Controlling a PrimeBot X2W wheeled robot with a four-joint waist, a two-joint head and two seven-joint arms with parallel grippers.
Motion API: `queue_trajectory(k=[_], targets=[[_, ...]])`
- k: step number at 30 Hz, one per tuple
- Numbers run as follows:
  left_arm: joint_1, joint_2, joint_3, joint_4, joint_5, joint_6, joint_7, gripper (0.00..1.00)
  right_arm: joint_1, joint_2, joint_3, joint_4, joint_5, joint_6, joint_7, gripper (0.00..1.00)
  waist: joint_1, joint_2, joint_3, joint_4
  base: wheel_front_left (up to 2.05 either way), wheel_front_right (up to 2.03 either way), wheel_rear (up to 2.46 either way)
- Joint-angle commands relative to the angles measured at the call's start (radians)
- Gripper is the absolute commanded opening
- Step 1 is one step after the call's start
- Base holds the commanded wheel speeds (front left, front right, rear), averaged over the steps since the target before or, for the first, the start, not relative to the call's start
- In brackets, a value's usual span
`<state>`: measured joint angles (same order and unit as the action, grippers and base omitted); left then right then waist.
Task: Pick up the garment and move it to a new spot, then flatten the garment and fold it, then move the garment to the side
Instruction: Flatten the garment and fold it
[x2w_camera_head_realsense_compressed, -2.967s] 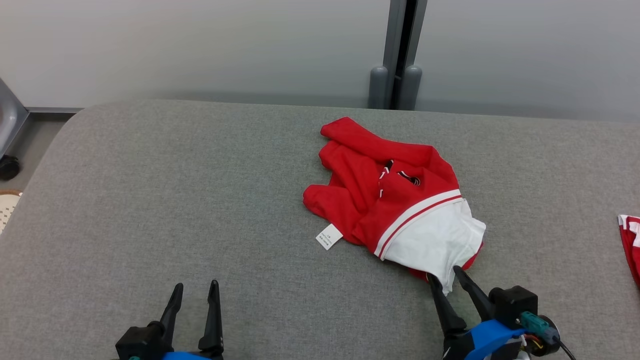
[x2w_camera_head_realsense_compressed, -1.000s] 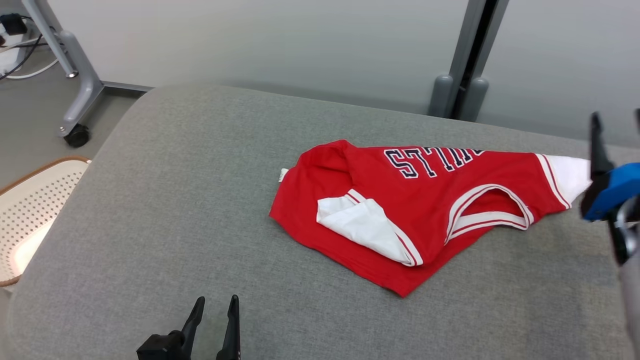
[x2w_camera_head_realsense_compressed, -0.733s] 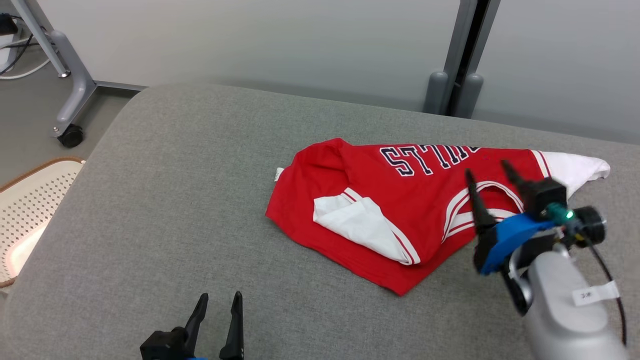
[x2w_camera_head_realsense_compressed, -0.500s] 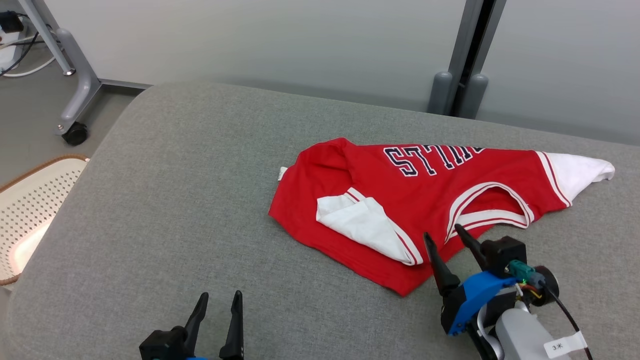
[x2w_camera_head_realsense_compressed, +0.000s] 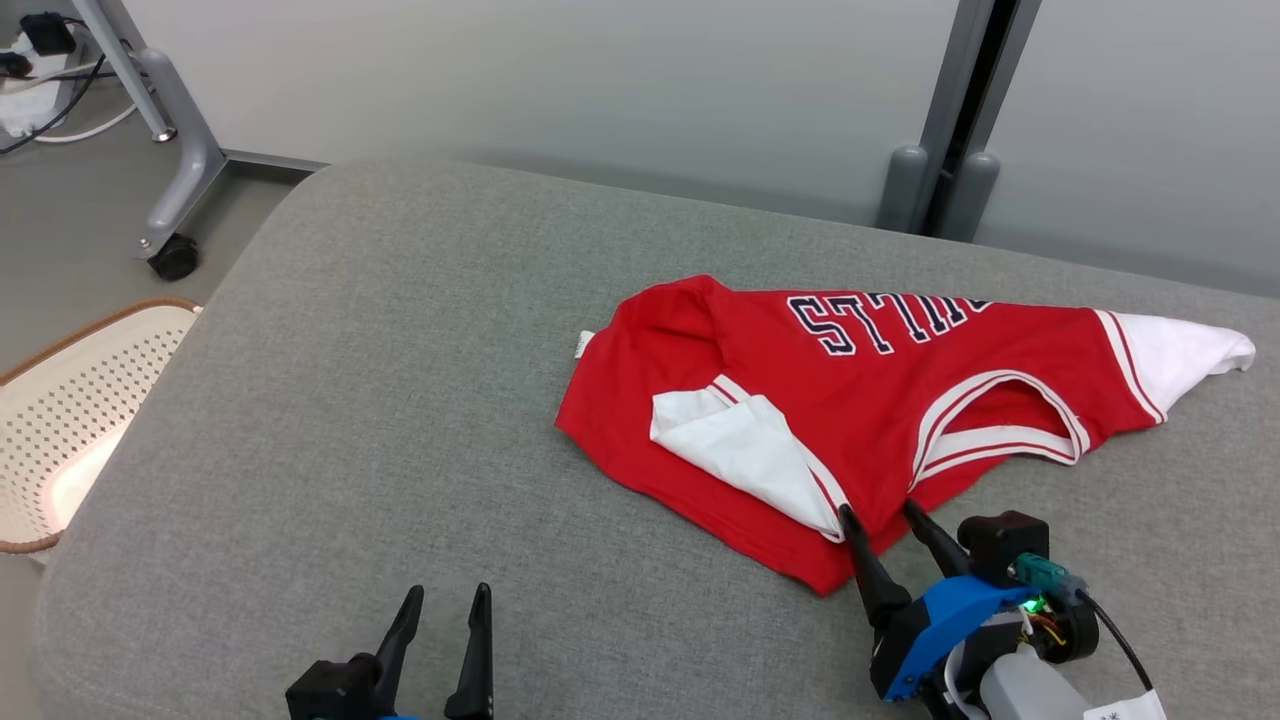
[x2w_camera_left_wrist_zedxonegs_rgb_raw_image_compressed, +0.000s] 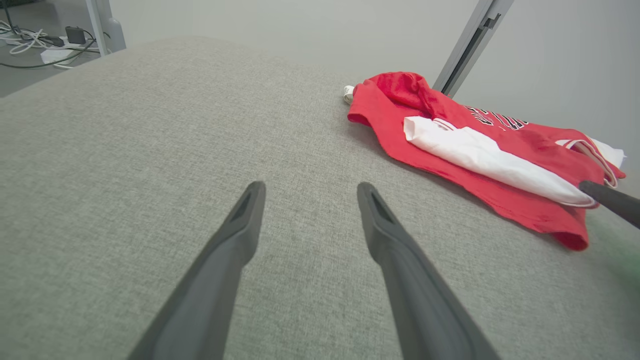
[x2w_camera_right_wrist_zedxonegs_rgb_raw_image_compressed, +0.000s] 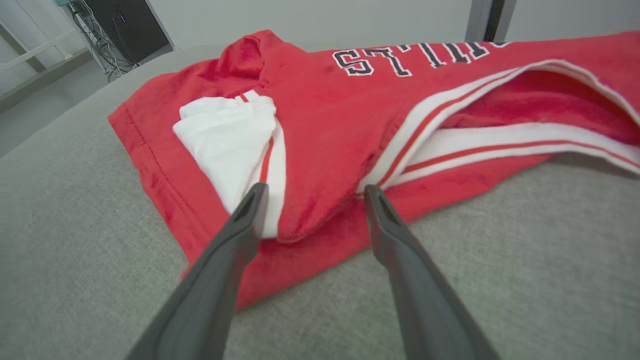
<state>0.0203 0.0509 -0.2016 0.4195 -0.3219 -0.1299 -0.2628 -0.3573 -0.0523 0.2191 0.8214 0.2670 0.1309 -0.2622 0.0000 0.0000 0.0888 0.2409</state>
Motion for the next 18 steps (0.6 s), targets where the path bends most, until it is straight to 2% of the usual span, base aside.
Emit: queue_trajectory(k=[1,2,3,6,10,18], targets=[[-0.012,0.0,0.004,-0.002,0.002,-0.001,-0.003,1.0,-0.012,0.002,0.003,0.003,0.015,0.0,-0.003,0.86,0.0,0.0,0.003,0.005,0.0,0.0,0.0],[-0.009,0.0,0.006,-0.002,0.003,-0.001,-0.003,1.0,-0.016,0.001,0.005,0.005,0.023,0.0,-0.003,0.41,0.0,0.0,0.004,0.007,0.0,0.0,0.0],[-0.007,0.0,0.008,-0.003,0.005,-0.001,-0.003,1.0,-0.017,0.0,0.008,0.013,0.03,0.0,-0.003,0.0,0.0,0.0,0.005,0.009,0.0,0.0,0.0],[-0.001,0.0,0.014,-0.004,0.008,-0.001,-0.003,1.0,-0.029,0.0,-0.012,0.009,0.041,0.0,-0.003,0.0,0.0,0.0,0.007,0.011,0.0,0.0,0.0],[0.015,-0.001,0.029,-0.004,0.006,0.0,-0.003,1.0,-0.009,0.0,-0.065,-0.055,0.026,0.0,-0.003,0.0,0.0,0.0,-0.003,-0.01,0.0,0.0,0.0],[0.037,0.0,0.039,-0.006,-0.004,0.001,-0.003,1.0,0.121,-0.008,-0.149,-0.265,0.059,0.0,-0.004,0.0,0.0,0.0,-0.06,-0.112,0.0,0.0,0.0]])
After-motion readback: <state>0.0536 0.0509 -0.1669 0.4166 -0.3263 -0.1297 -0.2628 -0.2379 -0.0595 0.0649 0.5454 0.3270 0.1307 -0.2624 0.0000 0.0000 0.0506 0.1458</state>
